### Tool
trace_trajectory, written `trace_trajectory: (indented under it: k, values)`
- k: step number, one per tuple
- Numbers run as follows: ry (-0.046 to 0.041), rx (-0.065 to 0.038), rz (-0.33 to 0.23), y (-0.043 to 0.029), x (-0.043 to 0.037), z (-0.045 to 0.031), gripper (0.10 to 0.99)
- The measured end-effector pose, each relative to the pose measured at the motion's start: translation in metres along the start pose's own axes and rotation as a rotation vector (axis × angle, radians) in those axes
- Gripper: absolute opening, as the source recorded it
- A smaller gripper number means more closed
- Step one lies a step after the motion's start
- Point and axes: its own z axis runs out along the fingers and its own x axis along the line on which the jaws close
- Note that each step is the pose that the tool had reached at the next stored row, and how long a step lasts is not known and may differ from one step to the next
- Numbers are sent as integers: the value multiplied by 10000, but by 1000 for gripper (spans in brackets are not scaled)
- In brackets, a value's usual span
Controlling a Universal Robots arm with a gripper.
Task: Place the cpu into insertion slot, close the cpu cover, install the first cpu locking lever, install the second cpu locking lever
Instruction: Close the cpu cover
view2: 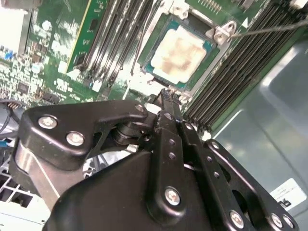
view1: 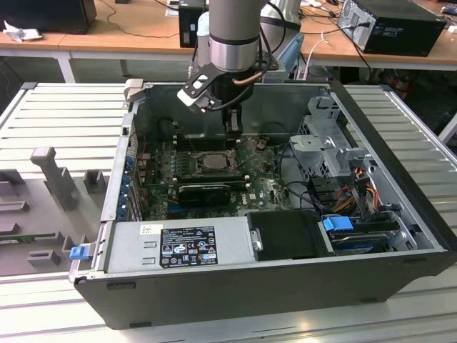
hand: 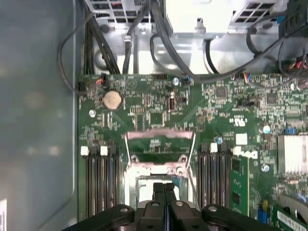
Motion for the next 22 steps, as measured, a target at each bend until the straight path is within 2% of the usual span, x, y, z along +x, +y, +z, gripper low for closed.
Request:
trace_trajectory:
  k: [8, 10, 17, 21, 22]
  values:
    - [4, 1, -3, 25, 1, -20, 106]
    - [-2, 5, -2, 73, 2, -24, 106]
    - [0, 12, -2, 103, 2, -93, 106]
    - [0, 36, 0, 161, 3, -109, 106]
    - [0, 55, -2, 208, 4, -107, 106]
